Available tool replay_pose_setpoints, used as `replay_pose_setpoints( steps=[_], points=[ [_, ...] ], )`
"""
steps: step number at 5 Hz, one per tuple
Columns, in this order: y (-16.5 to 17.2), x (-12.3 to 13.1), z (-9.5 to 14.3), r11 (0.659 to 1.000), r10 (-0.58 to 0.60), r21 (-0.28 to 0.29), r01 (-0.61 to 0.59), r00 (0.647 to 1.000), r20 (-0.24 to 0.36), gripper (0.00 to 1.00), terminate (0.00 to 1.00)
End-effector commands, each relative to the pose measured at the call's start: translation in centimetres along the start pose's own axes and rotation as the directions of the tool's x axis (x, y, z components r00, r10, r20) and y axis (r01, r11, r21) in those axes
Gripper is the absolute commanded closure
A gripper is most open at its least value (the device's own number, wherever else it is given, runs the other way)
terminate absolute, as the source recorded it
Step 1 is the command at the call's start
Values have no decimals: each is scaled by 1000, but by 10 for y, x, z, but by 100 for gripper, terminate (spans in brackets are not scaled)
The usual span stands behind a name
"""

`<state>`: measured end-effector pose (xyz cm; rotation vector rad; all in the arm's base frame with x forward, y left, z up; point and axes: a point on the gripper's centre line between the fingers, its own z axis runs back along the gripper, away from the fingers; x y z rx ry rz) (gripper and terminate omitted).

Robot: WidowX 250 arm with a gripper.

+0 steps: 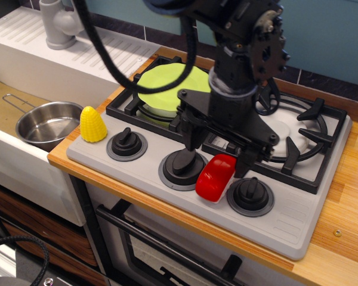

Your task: End effector reaching salmon

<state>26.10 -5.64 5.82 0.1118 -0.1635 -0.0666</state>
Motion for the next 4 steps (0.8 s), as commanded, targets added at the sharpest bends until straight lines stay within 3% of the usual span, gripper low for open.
replay_pose_setpoints(
  steps=[1,3,4],
  points=[
    [-7,-1,8,1000,6,-19,-5,999,54,0,0],
    [-7,3,-5,1000,-10,-27,12,996,84,0,0],
    [-2,9,-12,999,-27,-26,30,994,105,0,100]
  ],
)
